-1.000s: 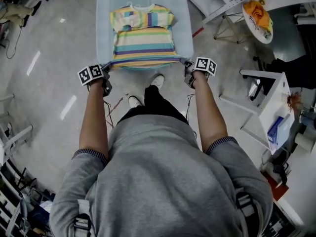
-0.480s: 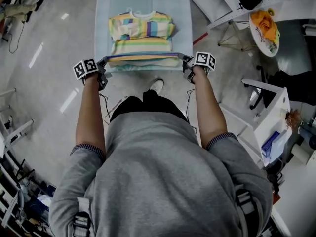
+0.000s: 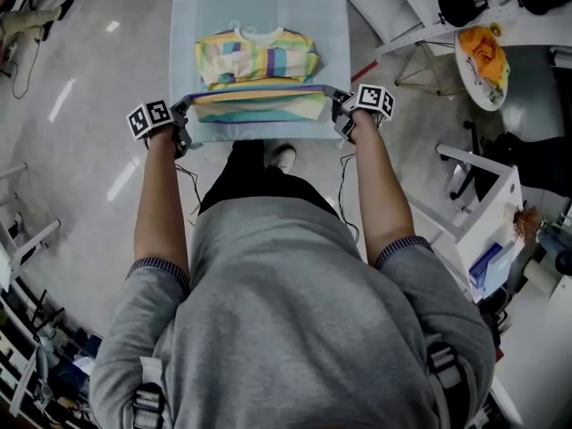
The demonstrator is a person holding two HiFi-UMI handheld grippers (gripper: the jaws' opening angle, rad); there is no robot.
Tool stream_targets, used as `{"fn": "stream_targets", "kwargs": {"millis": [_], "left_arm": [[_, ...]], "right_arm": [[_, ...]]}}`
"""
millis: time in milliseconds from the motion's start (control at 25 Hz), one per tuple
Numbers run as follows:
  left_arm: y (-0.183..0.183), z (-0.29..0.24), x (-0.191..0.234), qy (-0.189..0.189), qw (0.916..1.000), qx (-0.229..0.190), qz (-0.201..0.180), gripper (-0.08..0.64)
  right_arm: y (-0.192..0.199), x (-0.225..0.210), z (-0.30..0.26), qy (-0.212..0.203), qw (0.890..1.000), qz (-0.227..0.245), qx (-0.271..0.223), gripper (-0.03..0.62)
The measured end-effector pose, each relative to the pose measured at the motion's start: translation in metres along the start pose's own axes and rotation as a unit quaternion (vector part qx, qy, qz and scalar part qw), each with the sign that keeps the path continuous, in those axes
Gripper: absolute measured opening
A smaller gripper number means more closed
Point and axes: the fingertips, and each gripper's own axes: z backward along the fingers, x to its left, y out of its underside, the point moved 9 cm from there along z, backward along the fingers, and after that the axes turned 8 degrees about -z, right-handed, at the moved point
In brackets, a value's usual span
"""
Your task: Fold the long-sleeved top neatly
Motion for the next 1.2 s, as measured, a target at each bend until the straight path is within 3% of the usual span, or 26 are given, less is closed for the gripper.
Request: {"fn": "stream_targets", "kwargs": {"millis": [800,1200], "left_arm": [[-0.131,-0.119,0.015,0.015,0.9986,0.049,-0.007,0.041],[-0.150,-0.178,0.045,0.013,0.9955,0.075,0.056,0.057]], "right_arm": [[-0.118,0.033,-0.078,0.026,0.999,-0.032,-0.010,0.046],[-0.151,0.012,-0.119,0.043,0.996,-0.072,-0.010,0.058]]}}
